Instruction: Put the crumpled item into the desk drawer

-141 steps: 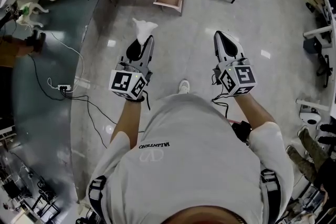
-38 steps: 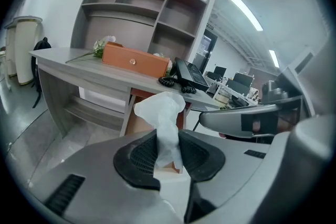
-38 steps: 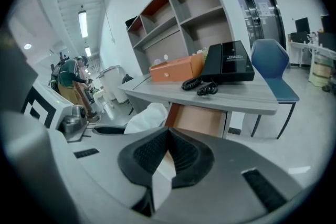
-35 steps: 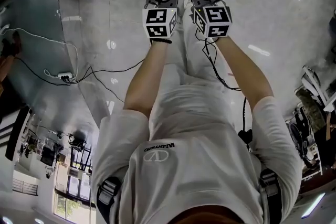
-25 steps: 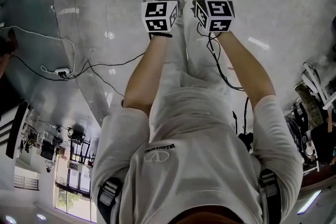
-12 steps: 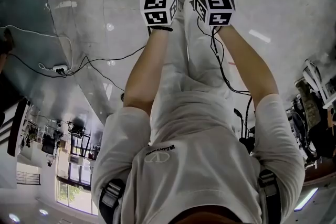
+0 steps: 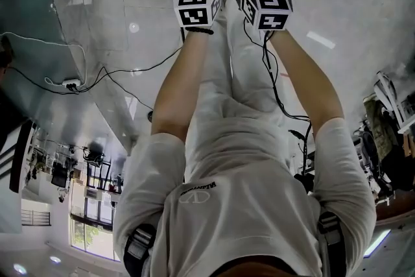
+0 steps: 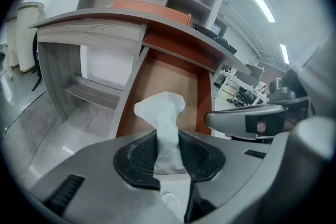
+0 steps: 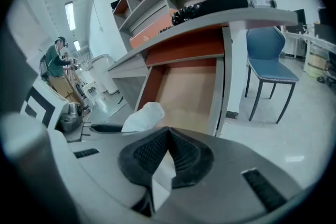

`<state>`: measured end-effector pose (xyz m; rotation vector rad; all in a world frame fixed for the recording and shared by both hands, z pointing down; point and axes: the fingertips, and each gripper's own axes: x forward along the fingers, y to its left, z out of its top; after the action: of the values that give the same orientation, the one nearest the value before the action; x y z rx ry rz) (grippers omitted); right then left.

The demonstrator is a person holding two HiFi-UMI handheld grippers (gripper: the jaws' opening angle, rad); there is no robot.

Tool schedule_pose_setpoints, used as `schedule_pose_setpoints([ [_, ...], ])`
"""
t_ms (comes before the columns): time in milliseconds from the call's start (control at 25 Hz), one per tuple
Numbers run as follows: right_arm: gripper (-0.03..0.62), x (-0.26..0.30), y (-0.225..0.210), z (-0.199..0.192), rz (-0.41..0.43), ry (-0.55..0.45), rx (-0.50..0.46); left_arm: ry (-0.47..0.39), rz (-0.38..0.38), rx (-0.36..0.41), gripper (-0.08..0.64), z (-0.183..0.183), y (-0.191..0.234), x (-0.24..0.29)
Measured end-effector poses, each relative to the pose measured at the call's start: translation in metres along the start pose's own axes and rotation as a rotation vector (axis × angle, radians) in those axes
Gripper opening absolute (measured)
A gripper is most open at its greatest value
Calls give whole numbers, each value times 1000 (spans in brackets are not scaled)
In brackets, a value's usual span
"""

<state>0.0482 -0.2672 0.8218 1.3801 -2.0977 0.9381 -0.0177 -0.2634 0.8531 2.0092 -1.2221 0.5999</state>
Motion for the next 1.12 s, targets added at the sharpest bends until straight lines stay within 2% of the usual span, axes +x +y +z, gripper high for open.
schedule_pose_setpoints([
  [600,0,6,-12,-6,-26,6,22,38,23,13,101,-9,5,17],
  [1120,-1,17,-12,-13,-21,17,28,53,20,-16,121,-20,10,22],
])
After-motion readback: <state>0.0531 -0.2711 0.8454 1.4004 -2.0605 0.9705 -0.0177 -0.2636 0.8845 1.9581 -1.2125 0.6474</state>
